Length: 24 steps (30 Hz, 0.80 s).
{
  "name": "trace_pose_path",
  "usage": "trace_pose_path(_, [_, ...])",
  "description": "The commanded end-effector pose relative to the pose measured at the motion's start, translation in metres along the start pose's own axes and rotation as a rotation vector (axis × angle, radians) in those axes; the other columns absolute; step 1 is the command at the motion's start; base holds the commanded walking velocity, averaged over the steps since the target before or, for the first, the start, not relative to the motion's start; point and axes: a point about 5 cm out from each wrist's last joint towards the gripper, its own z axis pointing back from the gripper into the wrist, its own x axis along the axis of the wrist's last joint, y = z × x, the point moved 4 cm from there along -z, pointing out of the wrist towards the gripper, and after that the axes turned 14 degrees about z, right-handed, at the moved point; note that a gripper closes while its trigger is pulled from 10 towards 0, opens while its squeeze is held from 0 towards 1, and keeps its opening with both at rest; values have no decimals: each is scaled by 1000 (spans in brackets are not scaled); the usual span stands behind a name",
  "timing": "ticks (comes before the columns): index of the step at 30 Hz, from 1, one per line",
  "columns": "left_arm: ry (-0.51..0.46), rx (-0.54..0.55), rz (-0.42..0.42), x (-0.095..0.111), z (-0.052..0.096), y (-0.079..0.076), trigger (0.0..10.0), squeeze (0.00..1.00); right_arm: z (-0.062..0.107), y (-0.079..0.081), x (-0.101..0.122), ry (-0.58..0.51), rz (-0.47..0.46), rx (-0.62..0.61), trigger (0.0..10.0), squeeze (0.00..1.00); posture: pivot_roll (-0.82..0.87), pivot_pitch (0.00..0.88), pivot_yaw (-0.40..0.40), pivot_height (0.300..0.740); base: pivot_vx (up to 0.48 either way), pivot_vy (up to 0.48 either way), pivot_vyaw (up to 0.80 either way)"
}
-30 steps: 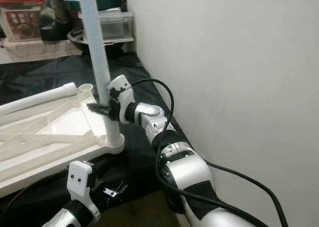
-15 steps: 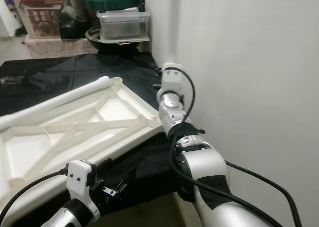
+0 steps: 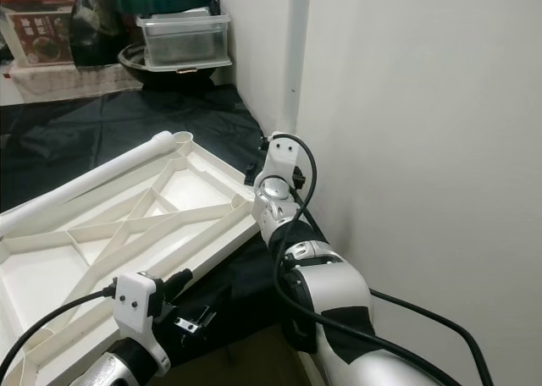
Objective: Building children table
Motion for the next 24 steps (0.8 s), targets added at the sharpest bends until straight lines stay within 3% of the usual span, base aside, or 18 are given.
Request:
trace_pose_path(1, [17,16,-14,-4,0,4,10000,0,2,7,3,-8,9,19,10000,0,31,0,-39,740,0,0,0])
trace_pose_path(8, [5,28,-34,-2,-1,6,10000,0,1,5,-3,-71,34,88,10000,0,23,0,-39,740,0,0,0])
trace_pose_path(11, [-21,65,-44,2,-1,12,10000,0,5,4,-13,-121,3,176,10000,0,7,0,-32,740,0,0,0])
trace_pose_path(16, [-31,89,-48,4,-3,18,10000,0,17,1,-30,-147,13,264,10000,0,-2,0,-22,740,0,0,0])
trace_pose_path(24, [-39,99,-59,6,-3,20,10000,0,37,-6,-35,-223,57,332,10000,0,-10,0,-17,740,0,0,0])
